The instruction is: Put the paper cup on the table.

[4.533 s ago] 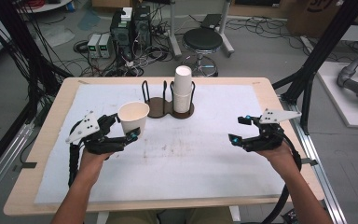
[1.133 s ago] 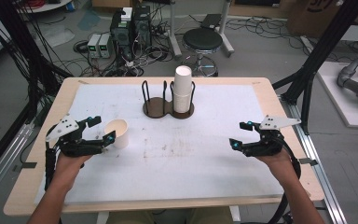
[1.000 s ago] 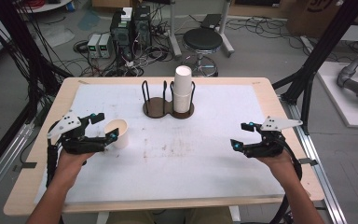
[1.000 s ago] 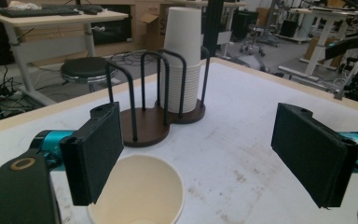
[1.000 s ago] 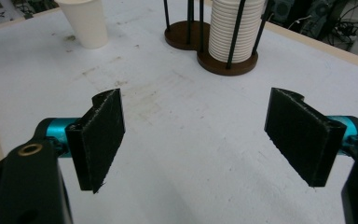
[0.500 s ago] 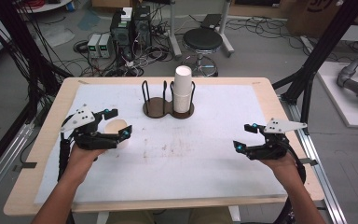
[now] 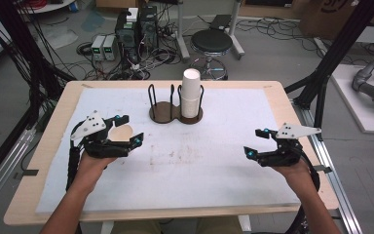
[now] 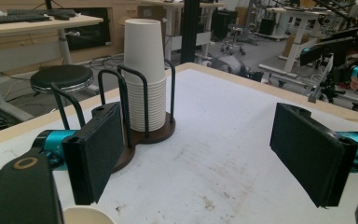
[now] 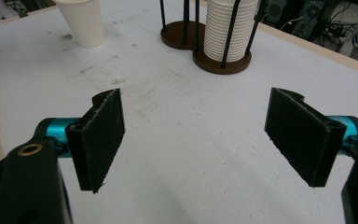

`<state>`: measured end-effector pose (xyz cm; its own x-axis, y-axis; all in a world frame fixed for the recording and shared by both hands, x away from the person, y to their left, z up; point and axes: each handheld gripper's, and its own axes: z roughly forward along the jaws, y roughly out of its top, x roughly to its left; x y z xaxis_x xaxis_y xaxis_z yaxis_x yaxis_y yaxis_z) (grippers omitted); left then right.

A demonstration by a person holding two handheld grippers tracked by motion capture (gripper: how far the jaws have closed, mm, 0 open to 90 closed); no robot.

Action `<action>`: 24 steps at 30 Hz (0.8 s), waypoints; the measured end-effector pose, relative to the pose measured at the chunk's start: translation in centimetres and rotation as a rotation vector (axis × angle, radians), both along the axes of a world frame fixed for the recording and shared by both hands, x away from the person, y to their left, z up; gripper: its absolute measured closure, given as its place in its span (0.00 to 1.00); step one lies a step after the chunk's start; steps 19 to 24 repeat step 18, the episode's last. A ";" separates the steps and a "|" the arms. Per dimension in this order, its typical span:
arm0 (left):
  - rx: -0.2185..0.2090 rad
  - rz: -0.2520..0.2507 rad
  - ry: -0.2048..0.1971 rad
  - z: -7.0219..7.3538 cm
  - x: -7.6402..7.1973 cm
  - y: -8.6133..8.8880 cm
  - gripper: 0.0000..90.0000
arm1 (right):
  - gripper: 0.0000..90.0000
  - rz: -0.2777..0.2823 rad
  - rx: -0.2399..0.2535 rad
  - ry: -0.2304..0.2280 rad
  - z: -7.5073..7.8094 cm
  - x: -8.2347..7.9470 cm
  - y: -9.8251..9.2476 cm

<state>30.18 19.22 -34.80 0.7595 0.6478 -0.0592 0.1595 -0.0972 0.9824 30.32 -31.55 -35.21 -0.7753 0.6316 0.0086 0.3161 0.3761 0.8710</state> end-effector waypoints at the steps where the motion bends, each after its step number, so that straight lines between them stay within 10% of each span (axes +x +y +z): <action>1: 0.000 -0.001 0.001 0.0 0.0 0.0 0.20 | 0.23 -0.002 0.002 0.007 0.0 -0.1 0.0; 24: -0.007 0.005 -0.003 -0.1 0.0 0.0 0.20 | 0.23 0.003 0.003 0.000 0.2 -0.2 0.2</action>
